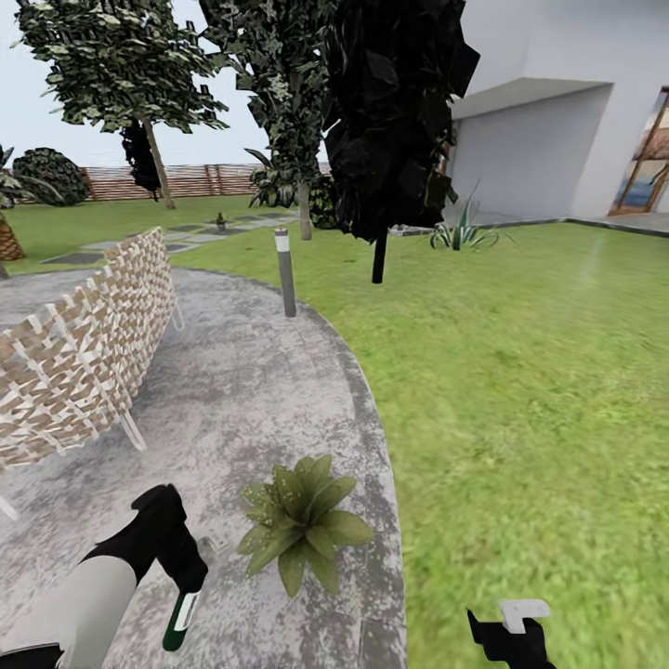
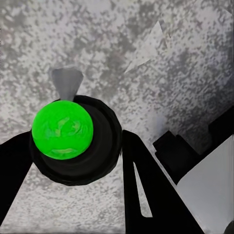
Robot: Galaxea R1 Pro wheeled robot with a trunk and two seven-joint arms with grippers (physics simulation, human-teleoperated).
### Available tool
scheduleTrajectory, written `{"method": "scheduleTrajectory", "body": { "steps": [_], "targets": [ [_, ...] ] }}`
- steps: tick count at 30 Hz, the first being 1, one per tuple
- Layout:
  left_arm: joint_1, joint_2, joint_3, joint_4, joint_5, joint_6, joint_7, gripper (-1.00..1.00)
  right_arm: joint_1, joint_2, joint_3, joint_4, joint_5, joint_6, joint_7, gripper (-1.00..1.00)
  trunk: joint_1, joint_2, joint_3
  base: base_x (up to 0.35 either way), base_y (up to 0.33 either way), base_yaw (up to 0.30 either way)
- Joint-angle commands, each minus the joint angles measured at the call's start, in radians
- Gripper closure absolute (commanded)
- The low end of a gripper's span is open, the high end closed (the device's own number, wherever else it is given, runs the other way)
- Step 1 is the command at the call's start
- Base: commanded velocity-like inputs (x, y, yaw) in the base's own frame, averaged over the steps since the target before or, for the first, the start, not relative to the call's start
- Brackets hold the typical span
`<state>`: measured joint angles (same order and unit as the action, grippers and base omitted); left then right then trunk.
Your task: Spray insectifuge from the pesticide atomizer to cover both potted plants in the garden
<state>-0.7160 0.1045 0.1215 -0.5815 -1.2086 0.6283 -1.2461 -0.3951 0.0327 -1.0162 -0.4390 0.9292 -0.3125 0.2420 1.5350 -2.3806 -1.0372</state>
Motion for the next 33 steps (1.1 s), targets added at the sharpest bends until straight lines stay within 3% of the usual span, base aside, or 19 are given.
{"method": "scheduleTrajectory", "body": {
  "steps": [1, 4, 7, 14, 22, 33],
  "targets": [
    [-0.005, -0.005, 0.0, -0.002, -0.014, 0.01, -0.026, 1.0, -0.001, 0.001, -0.008, -0.002, 0.006, -0.004, 0.008, -1.0, 0.0, 0.0, -0.001, 0.0, 0.0, 0.277],
    [-0.009, -0.007, -0.031, -0.007, -0.035, 0.013, -0.066, 1.0, -0.001, 0.001, -0.008, -0.003, 0.006, -0.004, 0.008, -1.0, 0.0, 0.0, -0.001, 0.123, -0.083, 0.139],
    [-0.009, -0.008, -0.04, -0.01, -0.039, 0.013, -0.076, 1.0, -0.001, 0.001, -0.008, -0.003, 0.005, -0.004, 0.008, -1.0, 0.0, 0.0, -0.001, 0.213, -0.173, 0.02],
    [-0.008, -0.008, -0.042, -0.013, -0.039, 0.013, -0.077, 1.0, -0.001, 0.001, -0.008, -0.003, 0.005, -0.004, 0.008, -1.0, 0.0, 0.0, -0.001, 0.069, -0.243, 0.012],
    [-0.008, -0.008, -0.04, -0.017, -0.039, 0.022, -0.077, 1.0, -0.001, 0.001, -0.007, -0.001, 0.007, -0.004, 0.008, -1.0, 0.0, 0.0, -0.001, -0.147, -0.243, 0.268],
    [-0.007, -0.007, -0.043, -0.017, -0.04, 0.022, -0.075, 1.0, -0.001, 0.001, -0.008, -0.002, 0.005, -0.004, 0.008, -1.0, 0.0, 0.0, -0.001, 0.06, -0.197, 0.215]
  ]
}}
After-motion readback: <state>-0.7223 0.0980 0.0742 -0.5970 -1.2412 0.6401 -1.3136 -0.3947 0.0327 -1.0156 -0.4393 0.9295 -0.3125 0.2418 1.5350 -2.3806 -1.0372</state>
